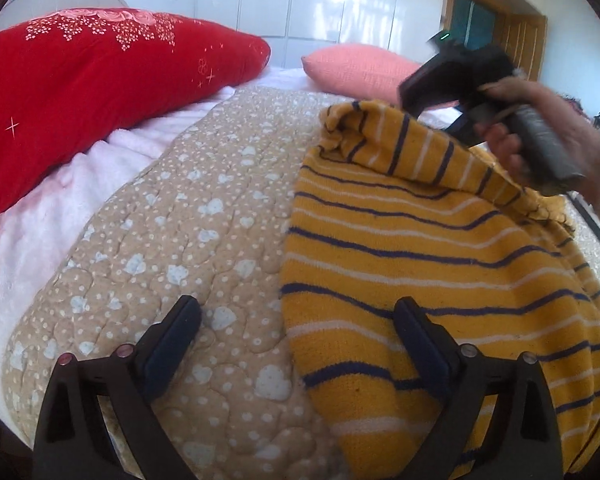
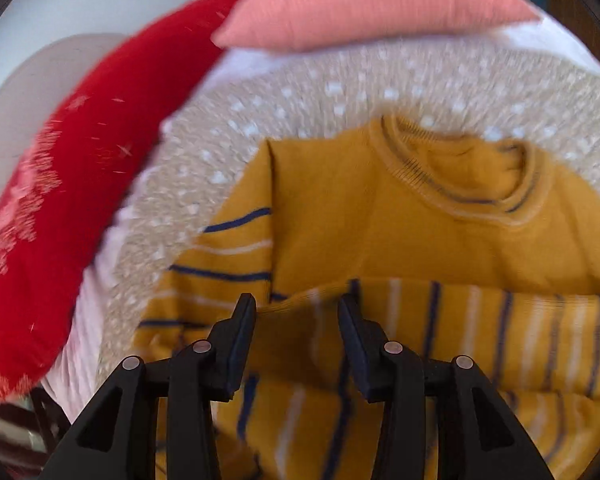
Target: Fold small clothes
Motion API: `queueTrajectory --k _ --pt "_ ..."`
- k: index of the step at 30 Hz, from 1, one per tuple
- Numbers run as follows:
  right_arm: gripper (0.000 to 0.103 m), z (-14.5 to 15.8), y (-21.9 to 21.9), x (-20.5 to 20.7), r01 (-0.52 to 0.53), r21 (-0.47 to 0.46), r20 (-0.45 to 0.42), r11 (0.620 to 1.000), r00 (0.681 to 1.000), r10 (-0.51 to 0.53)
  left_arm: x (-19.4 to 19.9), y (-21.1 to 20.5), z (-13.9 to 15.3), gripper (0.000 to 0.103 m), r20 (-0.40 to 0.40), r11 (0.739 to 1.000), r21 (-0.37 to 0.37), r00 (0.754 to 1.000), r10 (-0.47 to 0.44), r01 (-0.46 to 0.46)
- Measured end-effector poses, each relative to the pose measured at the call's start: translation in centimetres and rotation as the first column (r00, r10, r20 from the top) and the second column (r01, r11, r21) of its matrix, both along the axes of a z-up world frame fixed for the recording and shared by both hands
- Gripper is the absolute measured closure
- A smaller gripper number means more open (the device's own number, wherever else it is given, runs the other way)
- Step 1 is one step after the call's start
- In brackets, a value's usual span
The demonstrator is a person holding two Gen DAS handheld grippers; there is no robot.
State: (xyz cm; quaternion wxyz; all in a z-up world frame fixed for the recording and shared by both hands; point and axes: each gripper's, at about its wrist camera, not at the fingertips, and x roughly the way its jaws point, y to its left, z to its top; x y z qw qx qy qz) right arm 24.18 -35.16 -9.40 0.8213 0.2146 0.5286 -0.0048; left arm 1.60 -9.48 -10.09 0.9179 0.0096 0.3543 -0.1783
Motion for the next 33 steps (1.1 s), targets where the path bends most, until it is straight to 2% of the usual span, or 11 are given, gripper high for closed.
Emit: queueTrajectory --k 1,3,7,9,13,15,18,23,28,30,33 --pt "0.086 -0.1 0.3 0.3 -0.004 -0.024 -0.007 1.0 1.0 0.004 -0.1 0.1 0.0 0.006 0.007 1.0 -0.008 1.0 -0.003 0.003" --pt "0.094 0.2 0.7 0.5 -0.012 -0.061 0.003 0.998 1.0 0.012 -0.3 0.3 0.0 0.006 0.02 0.999 -0.04 1.0 -0.01 0.011" --pt "0.095 2.1 1.4 1.8 -0.02 -0.127 0.062 0.992 0.998 0.028 -0.6 1.2 0.0 0.006 0.049 0.993 -0.116 0.999 -0.022 0.027" --pt "0.095 3.1 1.6 3.2 -0.036 -0.11 0.106 0.993 0.993 0.047 -0.8 1.5 0.0 0.006 0.059 0.989 -0.141 0.998 -0.026 0.034" --pt "0.086 3.6 2.4 4.2 -0.042 -0.132 0.11 0.99 0.992 0.057 -1.0 1.7 0.1 0.006 0.071 0.986 -0.159 0.997 -0.03 0.041" --pt "0.067 4.1 2.7 3.2 -0.032 -0.107 0.128 0.994 0.991 0.046 -1.2 1.8 0.1 0.006 0.08 0.984 -0.169 0.996 -0.032 0.046" --pt "0.067 4.7 3.7 2.1 -0.084 -0.096 0.13 0.992 0.987 0.096 -1.3 1.9 0.2 0.006 0.082 0.983 -0.177 0.996 -0.034 0.048" --pt "0.066 4.2 6.0 1.0 -0.175 0.023 0.126 0.984 0.977 0.171 -1.3 1.8 0.3 0.005 0.075 0.984 -0.172 0.997 -0.035 0.048" --pt "0.066 2.9 7.3 -0.8 -0.145 -0.175 0.078 0.974 0.984 0.161 -1.1 1.7 0.3 0.005 0.065 0.985 -0.165 0.997 -0.037 0.047" --pt "0.062 2.6 7.1 -1.2 -0.125 -0.159 0.084 0.979 0.987 0.14 -1.0 1.6 0.4 0.005 0.059 0.986 -0.158 0.998 -0.038 0.047" --pt "0.062 1.2 7.1 -0.4 -0.112 -0.152 0.024 0.982 0.993 0.117 -0.9 1.6 0.4 0.005 0.054 0.987 -0.153 0.998 -0.039 0.047"
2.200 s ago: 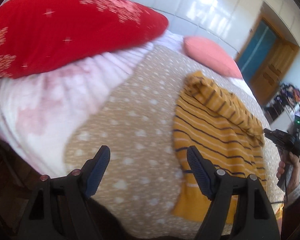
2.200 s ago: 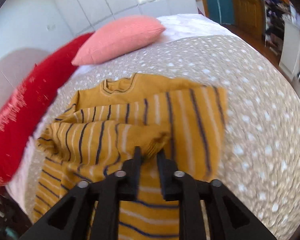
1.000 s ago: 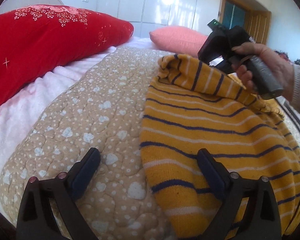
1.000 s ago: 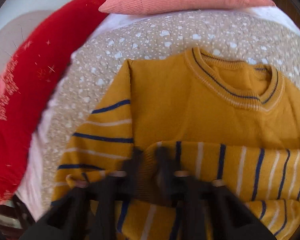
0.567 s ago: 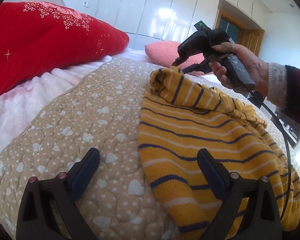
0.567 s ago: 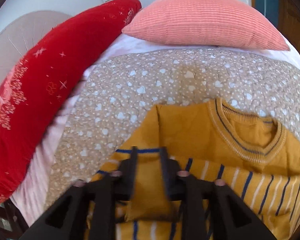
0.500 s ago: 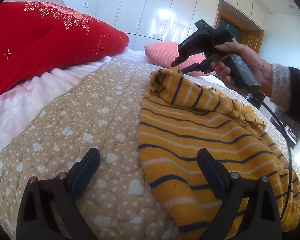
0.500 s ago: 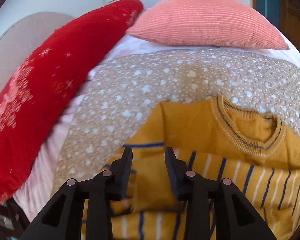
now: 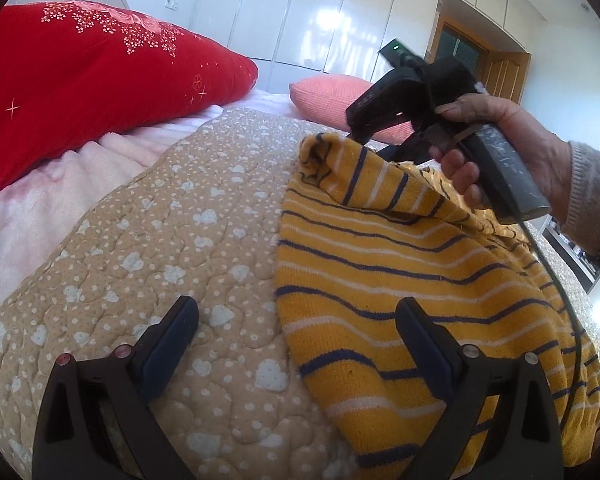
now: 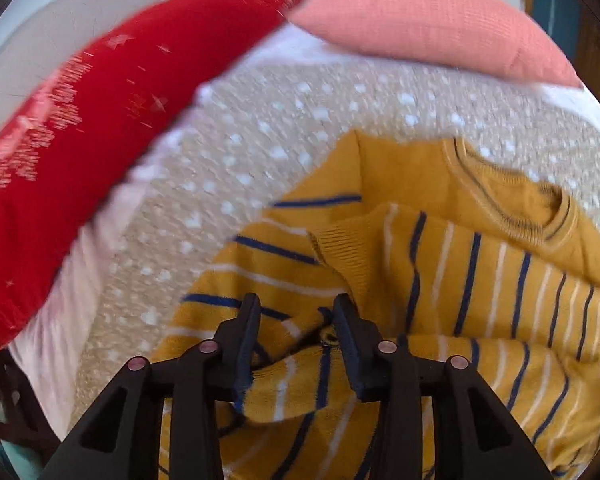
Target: Fold small clothes
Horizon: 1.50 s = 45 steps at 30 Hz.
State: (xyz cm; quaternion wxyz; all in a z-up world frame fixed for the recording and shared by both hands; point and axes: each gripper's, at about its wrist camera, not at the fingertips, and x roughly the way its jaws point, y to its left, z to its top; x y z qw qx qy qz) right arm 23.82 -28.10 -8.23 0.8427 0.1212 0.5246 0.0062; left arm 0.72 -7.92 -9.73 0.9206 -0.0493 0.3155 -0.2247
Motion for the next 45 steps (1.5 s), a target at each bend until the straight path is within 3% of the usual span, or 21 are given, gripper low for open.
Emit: queueTrajectory --k 1,2,3,5,9,11,13,16,21,25,27,29,32,34,39,43,45 --pt "0.062 -0.4 0.3 0.5 -0.017 0.018 -0.015 1.0 1.0 0.017 0.0 0.0 0.0 0.005 -0.001 1.0 -0.001 1.0 0.0 0.0" --pt "0.068 -1.1 0.6 1.1 -0.045 0.041 -0.048 0.998 0.998 0.047 0.0 0.0 0.0 0.005 -0.002 1.0 -0.001 1.0 0.0 0.0" --pt "0.087 -1.7 1.2 1.9 -0.07 0.058 -0.078 0.996 0.994 0.074 0.0 0.0 0.0 0.005 -0.002 1.0 0.0 1.0 0.0 0.0" --pt "0.094 -1.3 1.9 3.1 -0.094 0.074 -0.063 0.993 0.993 0.099 0.1 0.0 0.0 0.004 -0.002 1.0 0.001 1.0 0.0 0.0" --pt "0.096 0.5 3.1 4.6 -0.14 0.152 0.056 0.978 0.99 0.133 0.1 0.0 0.0 0.004 -0.001 1.0 0.001 1.0 0.0 0.0" --pt "0.096 1.2 4.3 5.2 -0.198 0.124 0.135 0.972 0.974 0.181 0.1 0.0 0.0 0.004 -0.002 1.0 0.0 1.0 -0.001 0.001" --pt "0.096 1.3 5.1 5.4 -0.203 0.065 0.143 0.977 0.971 0.192 0.1 0.0 0.0 0.004 -0.001 1.0 -0.001 1.0 -0.001 0.001" --pt "0.092 2.0 4.0 3.9 -0.142 0.091 0.135 0.986 0.983 0.129 0.0 0.0 0.0 0.004 0.0 1.0 -0.002 1.0 -0.001 0.001" --pt "0.065 5.7 -2.0 -5.3 -0.074 0.038 0.19 0.997 0.98 0.066 0.0 0.2 -0.1 0.004 -0.001 1.0 -0.012 1.0 -0.003 0.003" --pt "0.062 7.8 -10.1 -16.9 0.066 -0.068 0.207 0.996 0.977 -0.05 0.0 0.3 -0.1 0.004 0.0 1.0 -0.016 1.0 -0.004 0.004" --pt "0.053 8.6 -14.5 -23.2 0.165 -0.109 0.221 0.98 0.965 -0.138 0.0 0.3 -0.1 0.004 -0.004 1.0 -0.015 1.0 -0.004 0.004" --pt "0.042 8.7 -17.7 -28.0 0.247 -0.1 0.221 0.964 0.95 -0.22 0.2 0.1 -0.1 0.004 -0.031 1.0 0.005 0.999 -0.008 0.008" --pt "0.041 7.1 -21.8 -34.9 0.312 0.01 0.197 0.95 0.931 -0.308 0.7 -0.4 0.3 0.004 -0.11 0.997 0.066 0.993 -0.031 0.039" --pt "0.041 5.0 -22.3 -37.9 0.31 0.09 0.178 0.946 0.93 -0.322 0.5 0.0 0.9 0.004 -0.165 0.997 0.057 0.985 -0.051 0.061" --pt "0.041 -1.5 -19.5 -40.9 0.21 0.296 0.159 0.932 0.951 -0.265 -0.4 2.4 1.3 0.004 -0.3 0.994 -0.077 0.949 -0.098 0.079" --pt "0.041 -3.9 -15.3 -41.1 0.114 0.375 0.194 0.92 0.961 -0.198 -1.1 2.5 1.5 0.004 -0.368 0.99 -0.111 0.922 -0.122 0.087" --pt "0.039 -4.8 -13.2 -40.9 0.114 0.384 0.198 0.916 0.959 -0.202 -1.7 1.9 1.6 0.005 -0.381 0.993 -0.099 0.92 -0.095 0.061"
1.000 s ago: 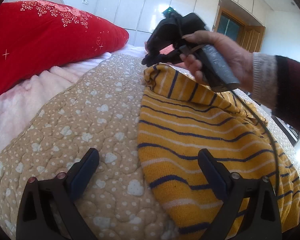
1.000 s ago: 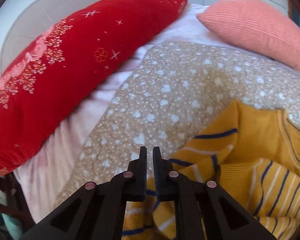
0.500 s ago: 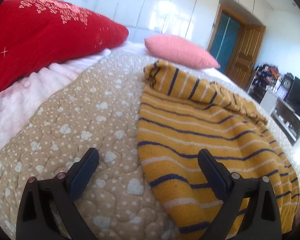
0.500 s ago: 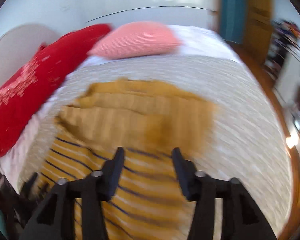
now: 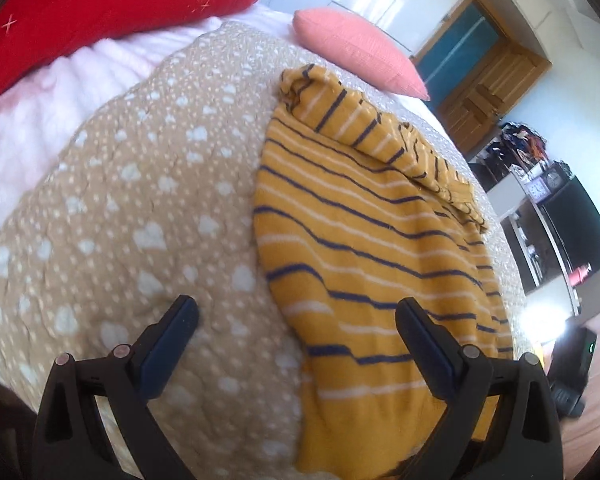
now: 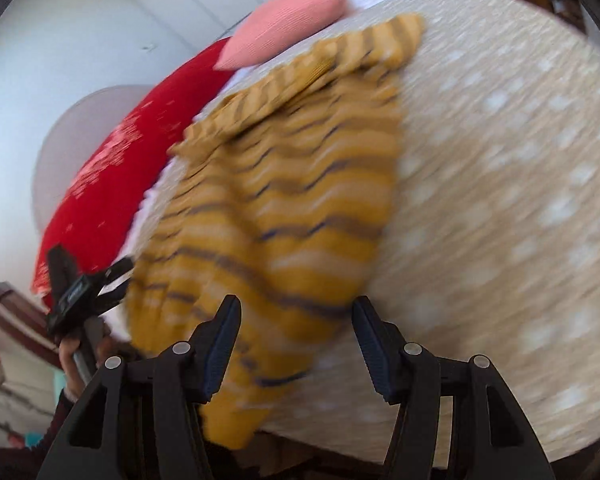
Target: Fold small clothes
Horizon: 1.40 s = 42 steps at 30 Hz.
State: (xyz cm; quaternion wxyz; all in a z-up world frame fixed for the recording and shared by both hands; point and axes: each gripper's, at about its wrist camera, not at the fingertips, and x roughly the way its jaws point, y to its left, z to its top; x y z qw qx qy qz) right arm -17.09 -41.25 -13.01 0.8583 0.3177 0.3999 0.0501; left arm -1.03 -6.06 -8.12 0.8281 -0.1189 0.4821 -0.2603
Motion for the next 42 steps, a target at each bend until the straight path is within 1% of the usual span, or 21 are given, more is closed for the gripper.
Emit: queueTrajectory --k 1,2,3,4,5,6,8,12,15,19,20,21,22,23,25,27,29,32,37,39,42 --pt "0.039 0.0 1.2 -0.1 0.028 -0.055 0.025 0.998 0.999 -0.027 -0.5 -0.6 0.0 0.006 0.005 0.999 0.032 1.0 0.019 -0.019" --pt "0.039 0.0 2.4 0.3 0.043 -0.107 0.041 0.993 0.998 -0.038 -0.8 -1.4 0.1 0.021 0.016 0.997 0.07 0.999 0.029 -0.03" --pt "0.047 0.0 3.4 0.6 0.045 -0.171 0.046 0.984 0.998 -0.038 -1.3 -2.2 0.1 0.047 0.025 0.992 0.12 0.999 0.028 -0.031" --pt "0.058 0.1 4.0 1.0 0.043 -0.22 0.043 0.975 0.998 -0.034 -1.7 -3.2 0.2 0.059 0.044 0.98 0.199 0.999 0.023 -0.032" --pt "0.085 0.1 4.1 1.3 0.03 -0.219 0.038 0.975 0.999 -0.022 -1.9 -3.8 0.4 0.088 0.058 0.973 0.23 0.998 0.009 -0.022" --pt "0.089 0.1 3.4 1.5 0.011 -0.172 0.032 0.985 0.999 -0.005 -2.1 -4.0 0.6 0.095 0.045 0.977 0.211 0.999 -0.015 0.005" --pt "0.091 0.6 2.0 0.9 0.021 -0.085 0.038 0.996 0.999 -0.018 -2.9 -3.9 1.5 0.095 0.047 0.979 0.203 0.999 -0.007 -0.003" --pt "0.092 2.8 0.2 -2.7 0.023 -0.08 0.086 0.997 0.996 -0.016 -5.8 -2.2 3.4 0.096 0.069 0.984 0.18 0.998 -0.014 0.001" --pt "0.092 3.0 -0.9 -5.5 0.038 -0.06 0.091 0.997 0.995 -0.033 -8.1 -0.3 3.2 0.096 0.052 0.99 0.141 0.999 0.008 -0.015" --pt "0.087 1.8 -1.1 -6.5 0.072 -0.073 0.034 0.995 0.997 -0.069 -10.2 2.1 3.0 0.094 0.093 0.978 0.195 0.994 0.054 -0.072" --pt "0.087 2.1 -1.7 -7.1 0.085 -0.074 0.039 0.994 0.996 -0.082 -10.5 2.9 3.3 0.083 0.108 0.976 0.201 0.992 0.064 -0.085" --pt "0.087 2.6 -2.5 -7.2 0.113 -0.083 0.053 0.99 0.993 -0.109 -10.4 3.3 3.6 0.067 0.123 0.974 0.204 0.99 0.071 -0.096" --pt "0.087 3.6 -3.4 -6.9 0.142 -0.097 0.077 0.985 0.988 -0.135 -10.4 3.6 4.1 0.059 0.143 0.973 0.202 0.986 0.081 -0.109" --pt "0.087 4.7 -3.8 -6.2 0.17 -0.11 0.103 0.979 0.982 -0.159 -10.4 3.9 4.7 0.049 0.164 0.973 0.196 0.982 0.09 -0.122" --pt "0.086 6.8 -4.1 -4.3 0.201 -0.134 0.157 0.97 0.971 -0.18 -10.5 3.9 6.1 0.043 0.218 0.975 0.174 0.971 0.098 -0.138" --pt "0.059 8.5 -4.4 -0.4 0.21 -0.179 0.197 0.961 0.965 -0.174 -10.8 3.2 7.3 0.027 0.271 0.976 0.167 0.958 0.093 -0.142" --pt "0.053 9.3 -4.5 4.1 0.226 -0.21 0.204 0.951 0.962 -0.183 -10.9 2.1 8.0 0.022 0.303 0.978 0.159 0.949 0.085 -0.138" --pt "0.053 8.9 -5.8 11.4 0.238 -0.221 0.14 0.946 0.967 -0.211 -10.4 0.4 8.2 0.022 0.309 0.978 0.186 0.951 0.029 -0.09" --pt "0.053 5.4 -7.1 19.9 0.215 -0.216 -0.002 0.952 0.975 -0.221 -9.2 0.6 7.5 0.022 0.293 0.972 0.215 0.956 0.026 -0.092" --pt "0.095 4.2 -6.5 21.4 0.134 -0.187 -0.055 0.973 0.988 -0.147 -8.5 1.3 7.0 0.022 0.28 0.969 0.223 0.959 0.041 -0.107" --pt "0.095 5.4 -5.7 21.2 0.089 -0.234 -0.021 0.968 0.995 -0.096 -7.2 2.2 6.2 0.022 0.257 0.965 0.233 0.965 0.058 -0.12"
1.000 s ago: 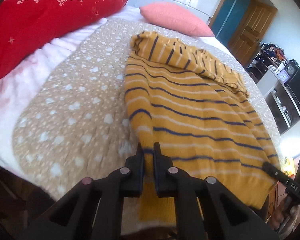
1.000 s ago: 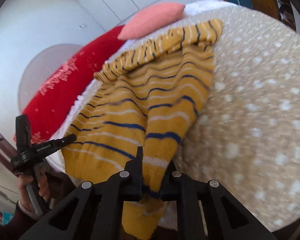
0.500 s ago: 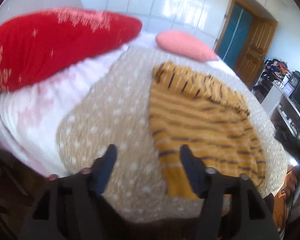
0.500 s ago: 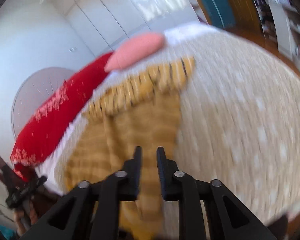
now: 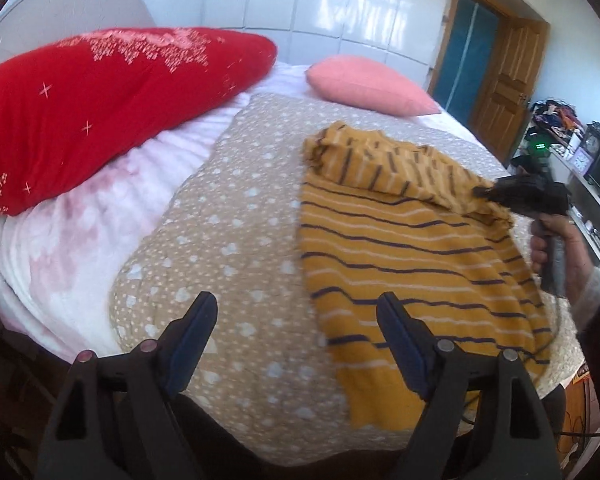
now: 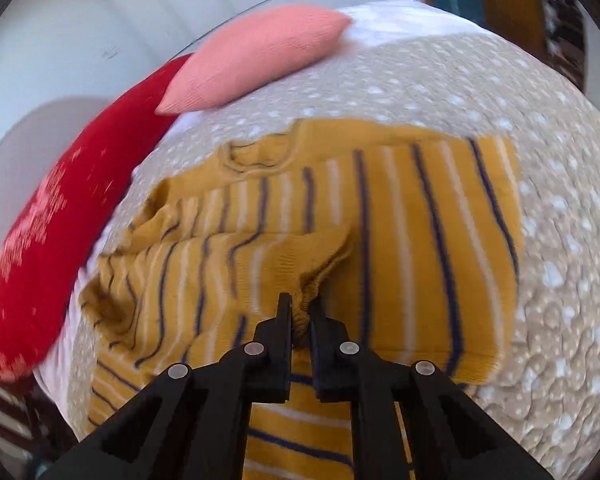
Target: Fold small clothes
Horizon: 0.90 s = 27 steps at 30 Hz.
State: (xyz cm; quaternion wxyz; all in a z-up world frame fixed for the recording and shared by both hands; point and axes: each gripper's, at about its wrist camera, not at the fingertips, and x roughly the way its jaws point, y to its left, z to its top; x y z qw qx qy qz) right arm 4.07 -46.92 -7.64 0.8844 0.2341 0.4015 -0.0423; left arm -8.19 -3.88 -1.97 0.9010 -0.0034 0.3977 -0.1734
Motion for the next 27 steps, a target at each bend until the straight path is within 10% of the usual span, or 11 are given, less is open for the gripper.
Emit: queueTrajectory --k 8,14,25,27 --pt "0.082 -0.1 -5.8 -3.9 0.243 -0.071 -0.061 0.967 0.967 -0.247 3.4 -0.7 -3.2 0.022 -0.131 0.996 -0.087 0.991 0.0 -0.012" --pt "0.051 2.1 -3.0 -13.1 0.111 0.058 0.06 0.992 0.992 -0.115 3.4 -2.0 -5.6 0.021 -0.237 0.987 -0.158 0.97 -0.062 0.024" --pt "0.047 -4.3 6.2 -27.4 -0.027 0.303 0.024 0.953 1.0 0.021 0.0 -4.8 -6.8 0.018 -0.254 0.96 -0.244 0.945 -0.204 0.141" --pt "0.045 -5.1 8.0 -27.6 -0.031 0.338 0.017 0.941 1.0 0.027 -0.5 -5.3 -6.6 0.059 -0.254 0.962 -0.224 0.944 -0.209 0.153"
